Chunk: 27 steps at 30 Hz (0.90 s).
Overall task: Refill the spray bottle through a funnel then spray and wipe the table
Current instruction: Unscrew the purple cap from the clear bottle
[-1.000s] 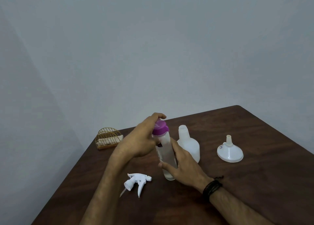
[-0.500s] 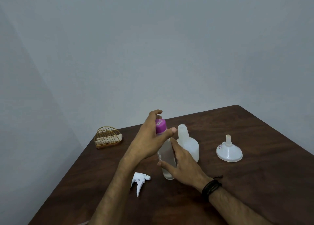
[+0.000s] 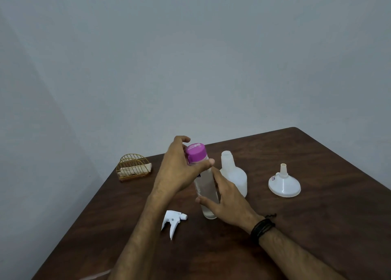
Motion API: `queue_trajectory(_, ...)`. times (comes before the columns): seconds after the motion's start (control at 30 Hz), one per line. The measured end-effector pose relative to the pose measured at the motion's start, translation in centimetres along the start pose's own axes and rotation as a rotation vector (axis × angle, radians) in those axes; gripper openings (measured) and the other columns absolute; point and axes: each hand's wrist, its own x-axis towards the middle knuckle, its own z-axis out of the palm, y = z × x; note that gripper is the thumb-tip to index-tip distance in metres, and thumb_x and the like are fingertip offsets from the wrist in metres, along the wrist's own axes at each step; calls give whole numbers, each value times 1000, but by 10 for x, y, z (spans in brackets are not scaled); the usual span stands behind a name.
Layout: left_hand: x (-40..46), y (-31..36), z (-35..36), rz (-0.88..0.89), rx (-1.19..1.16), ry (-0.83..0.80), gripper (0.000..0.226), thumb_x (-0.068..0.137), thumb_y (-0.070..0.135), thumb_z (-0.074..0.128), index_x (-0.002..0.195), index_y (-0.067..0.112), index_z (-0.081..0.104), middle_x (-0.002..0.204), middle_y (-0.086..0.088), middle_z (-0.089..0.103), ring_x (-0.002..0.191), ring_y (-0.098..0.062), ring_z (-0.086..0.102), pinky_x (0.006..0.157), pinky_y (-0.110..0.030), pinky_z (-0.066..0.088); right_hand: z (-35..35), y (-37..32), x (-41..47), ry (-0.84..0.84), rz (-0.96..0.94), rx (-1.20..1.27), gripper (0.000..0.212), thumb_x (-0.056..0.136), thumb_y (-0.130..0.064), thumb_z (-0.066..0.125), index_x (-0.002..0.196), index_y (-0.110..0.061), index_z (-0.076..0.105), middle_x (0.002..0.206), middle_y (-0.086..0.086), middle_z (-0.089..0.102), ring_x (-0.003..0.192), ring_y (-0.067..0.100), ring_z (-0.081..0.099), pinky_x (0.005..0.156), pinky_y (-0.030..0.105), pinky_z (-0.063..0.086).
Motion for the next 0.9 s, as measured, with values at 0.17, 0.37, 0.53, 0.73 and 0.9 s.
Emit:
queue_trajectory(0.17, -4, -3, 1, 95, -21, -165, 68, 88, 19, 73, 143, 24, 33, 139, -1, 50, 110, -12, 58, 95, -28, 51, -2, -2, -1, 9, -14, 17, 82, 86, -61, 68, 151, -35, 26, 143, -17, 50, 129, 2, 52, 105, 34, 52)
queue_trajectory(0.37, -2, -11, -1, 1, -158, 34, 70, 76, 22, 85, 132, 25, 45, 107, 0, 67, 97, -11, 67, 85, -31, 57, -3, -1, 0, 7, -26, 27, 82, 86, -60, 69, 152, -35, 26, 145, -17, 50, 131, 2, 51, 104, 36, 53)
queue_trajectory(0.53, -2, -9, 5, -31, -205, 71, 74, 69, 31, 89, 130, 22, 47, 109, 4, 62, 91, -4, 63, 70, -14, 51, -3, -3, 0, 9, -22, 18, 83, 86, -60, 69, 152, -35, 25, 147, -16, 48, 132, 1, 49, 107, 34, 51)
queue_trajectory(0.73, -8, -4, 17, 38, -175, -48, 72, 84, 35, 75, 143, 25, 36, 131, 6, 49, 113, -13, 55, 98, -33, 51, -2, 0, 0, 14, -10, 1, 84, 85, -65, 67, 152, -32, 26, 145, -15, 51, 130, 3, 52, 104, 36, 52)
queue_trajectory(0.9, -8, -4, 20, 32, -230, 48, 62, 85, 38, 73, 137, 25, 44, 123, 5, 52, 105, -16, 61, 89, -45, 59, -4, -2, -1, 23, -39, 9, 80, 87, -59, 69, 150, -34, 28, 143, -18, 51, 127, 1, 53, 103, 33, 53)
